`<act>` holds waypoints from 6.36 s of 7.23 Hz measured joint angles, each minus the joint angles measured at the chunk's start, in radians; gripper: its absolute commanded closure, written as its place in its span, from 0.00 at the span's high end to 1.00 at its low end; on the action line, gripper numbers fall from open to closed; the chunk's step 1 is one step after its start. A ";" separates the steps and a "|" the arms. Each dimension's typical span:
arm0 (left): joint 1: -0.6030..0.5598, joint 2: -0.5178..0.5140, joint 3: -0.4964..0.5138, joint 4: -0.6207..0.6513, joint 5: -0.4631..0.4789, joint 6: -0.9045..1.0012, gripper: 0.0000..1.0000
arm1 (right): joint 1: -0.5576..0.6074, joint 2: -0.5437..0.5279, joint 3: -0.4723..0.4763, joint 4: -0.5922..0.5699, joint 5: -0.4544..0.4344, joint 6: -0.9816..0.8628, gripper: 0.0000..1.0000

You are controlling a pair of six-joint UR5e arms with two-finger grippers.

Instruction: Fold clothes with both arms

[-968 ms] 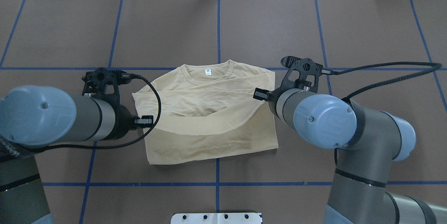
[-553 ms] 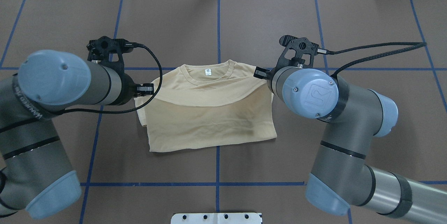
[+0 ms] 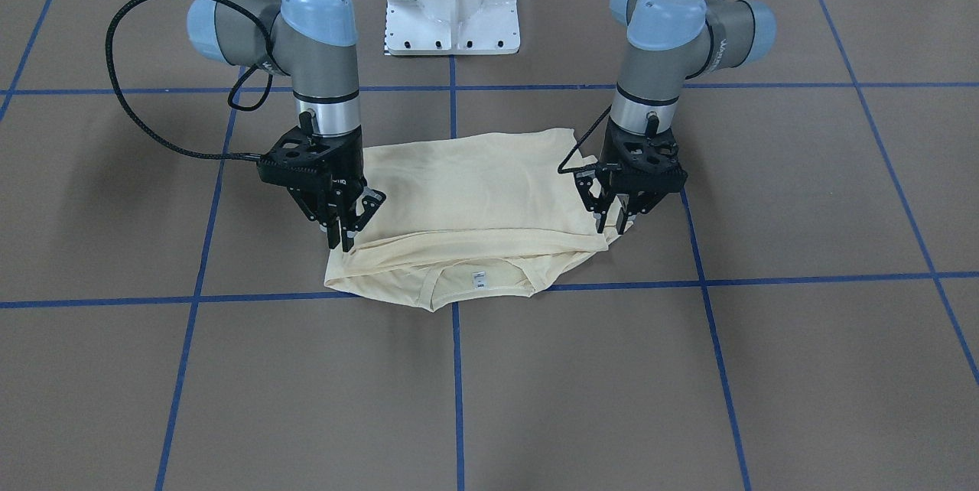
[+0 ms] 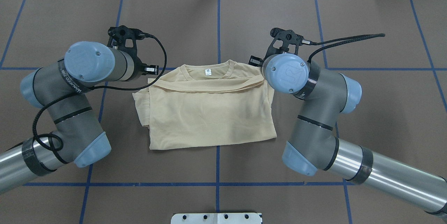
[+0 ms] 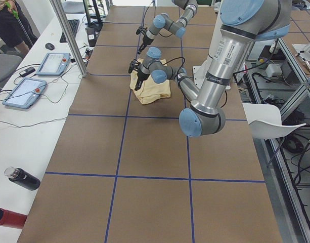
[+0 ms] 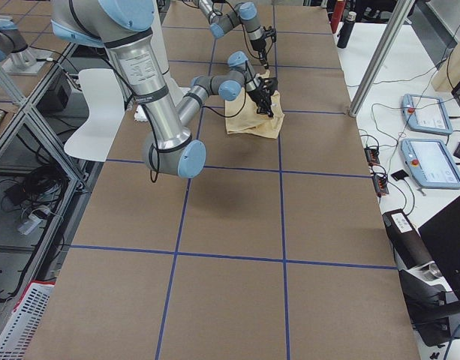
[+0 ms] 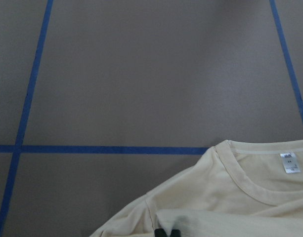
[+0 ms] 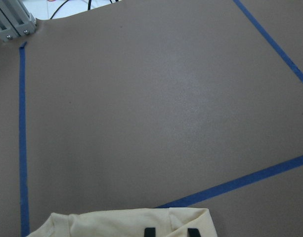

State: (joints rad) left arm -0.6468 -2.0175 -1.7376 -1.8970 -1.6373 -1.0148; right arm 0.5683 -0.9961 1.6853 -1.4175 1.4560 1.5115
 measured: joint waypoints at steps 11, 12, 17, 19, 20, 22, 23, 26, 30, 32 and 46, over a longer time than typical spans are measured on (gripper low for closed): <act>0.299 0.245 -0.136 -0.243 0.004 -0.274 0.49 | 0.092 -0.093 0.117 0.023 0.213 -0.180 1.00; 0.302 0.225 -0.113 -0.244 0.005 -0.277 0.21 | 0.092 -0.093 0.116 0.023 0.213 -0.180 1.00; 0.282 0.216 -0.112 -0.236 -0.004 -0.237 0.00 | 0.090 -0.092 0.115 0.023 0.213 -0.178 1.00; 0.182 0.225 -0.095 -0.232 -0.002 -0.118 0.00 | 0.090 -0.092 0.114 0.024 0.213 -0.178 1.00; 0.103 0.214 -0.050 -0.231 -0.002 -0.038 0.00 | 0.089 -0.091 0.114 0.024 0.213 -0.176 1.00; -0.052 0.052 0.178 -0.233 0.000 0.105 0.00 | 0.084 -0.090 0.113 0.024 0.213 -0.169 1.00; -0.108 -0.091 0.350 -0.241 0.001 0.139 0.00 | 0.082 -0.089 0.113 0.025 0.213 -0.166 1.00; -0.206 -0.367 0.724 -0.349 0.002 0.244 1.00 | 0.077 -0.089 0.114 0.025 0.212 -0.162 1.00; -0.306 -0.314 0.694 -0.422 -0.102 0.423 1.00 | 0.046 -0.046 0.104 0.016 0.205 -0.069 1.00; -0.311 -0.116 0.465 -0.438 -0.169 0.426 1.00 | -0.016 0.047 0.046 -0.016 0.161 0.072 1.00; 0.078 0.248 0.120 -0.614 -0.088 -0.187 0.64 | -0.216 0.301 -0.258 -0.063 -0.033 0.344 0.62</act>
State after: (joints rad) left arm -0.5685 -1.7693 -1.6178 -2.5105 -1.7248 -1.2019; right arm 0.3526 -0.6950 1.4270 -1.4806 1.4232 1.8557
